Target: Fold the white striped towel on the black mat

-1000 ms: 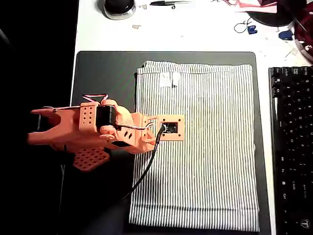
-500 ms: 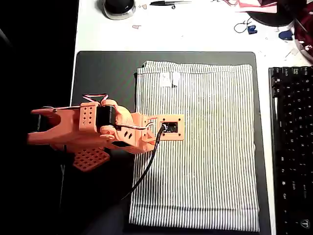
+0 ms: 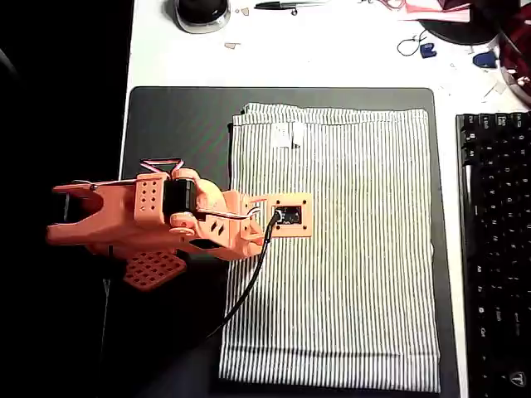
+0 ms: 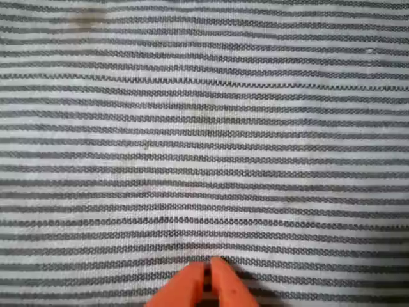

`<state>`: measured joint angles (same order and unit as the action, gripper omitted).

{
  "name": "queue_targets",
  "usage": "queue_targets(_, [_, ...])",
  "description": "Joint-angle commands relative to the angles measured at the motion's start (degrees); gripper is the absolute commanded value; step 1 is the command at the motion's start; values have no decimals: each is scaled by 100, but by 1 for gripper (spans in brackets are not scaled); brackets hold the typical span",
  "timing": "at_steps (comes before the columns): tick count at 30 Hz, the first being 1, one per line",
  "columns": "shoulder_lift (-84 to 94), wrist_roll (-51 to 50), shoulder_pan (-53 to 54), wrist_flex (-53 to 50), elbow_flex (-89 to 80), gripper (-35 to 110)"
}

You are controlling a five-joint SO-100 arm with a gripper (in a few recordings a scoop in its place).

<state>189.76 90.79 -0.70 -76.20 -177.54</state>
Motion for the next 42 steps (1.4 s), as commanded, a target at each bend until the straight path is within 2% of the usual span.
queue_targets(1, [-105, -44, -35, 53, 18, 0])
queue_targets(14, [-668, -272, -308, 9, 562, 0])
queue_targets(29, [-2707, -1371, -1670, 237, 1767, 0])
queue_targets(42, [-4219, -2206, -2725, 835, 2830, 0])
